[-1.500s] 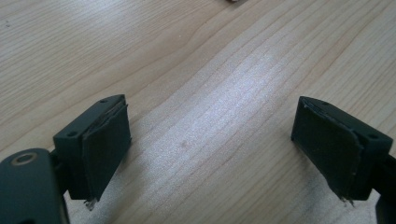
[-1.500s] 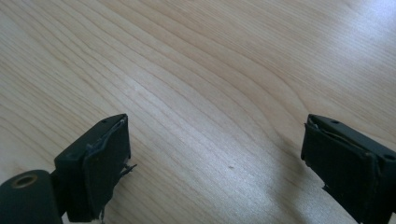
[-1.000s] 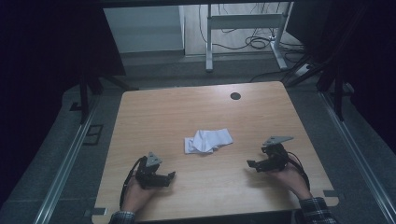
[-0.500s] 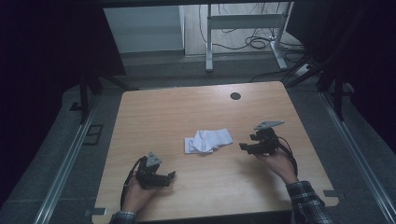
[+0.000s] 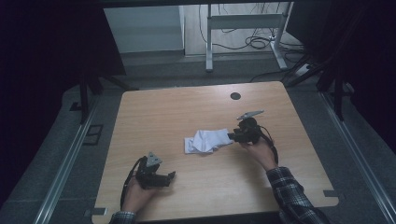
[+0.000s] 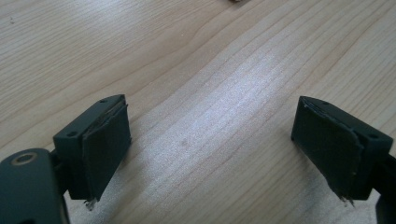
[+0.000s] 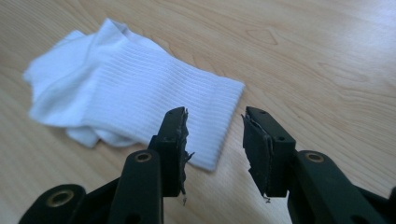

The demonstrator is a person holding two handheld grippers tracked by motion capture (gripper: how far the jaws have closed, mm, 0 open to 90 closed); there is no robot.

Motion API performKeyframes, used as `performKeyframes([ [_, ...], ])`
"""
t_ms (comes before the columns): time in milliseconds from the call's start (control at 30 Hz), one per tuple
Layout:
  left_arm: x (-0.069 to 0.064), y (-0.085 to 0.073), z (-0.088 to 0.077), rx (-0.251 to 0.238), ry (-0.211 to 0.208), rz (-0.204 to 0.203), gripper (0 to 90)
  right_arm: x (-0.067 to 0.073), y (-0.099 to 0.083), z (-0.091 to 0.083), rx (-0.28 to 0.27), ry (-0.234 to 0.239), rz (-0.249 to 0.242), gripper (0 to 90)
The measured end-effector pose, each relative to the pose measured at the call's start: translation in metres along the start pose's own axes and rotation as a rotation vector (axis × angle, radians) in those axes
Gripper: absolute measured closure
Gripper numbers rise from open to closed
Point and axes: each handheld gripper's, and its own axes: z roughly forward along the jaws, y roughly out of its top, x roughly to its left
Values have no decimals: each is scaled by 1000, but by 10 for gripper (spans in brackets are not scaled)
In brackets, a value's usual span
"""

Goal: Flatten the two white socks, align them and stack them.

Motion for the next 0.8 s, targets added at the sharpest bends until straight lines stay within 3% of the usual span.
performKeyframes([
  [100,0,0,0,0,0,0,117,3,0,18,34,-31,-10,561],
  [233,0,0,0,0,0,0,118,6,-3,28,60,-60,-43,587],
  [333,0,0,0,0,0,0,117,6,-6,29,55,-34,-33,764],
  [400,0,0,0,0,0,0,117,7,-5,28,67,-20,-22,813],
  [567,0,0,0,0,0,0,117,7,5,12,39,11,-1,819],
  [733,0,0,0,2,0,4,117,8,23,-17,-27,51,1,819],
  [767,1,0,0,2,0,8,117,9,31,-32,-54,61,-7,819],
  [800,1,0,0,2,0,7,117,9,31,-32,-54,61,-7,819],
])
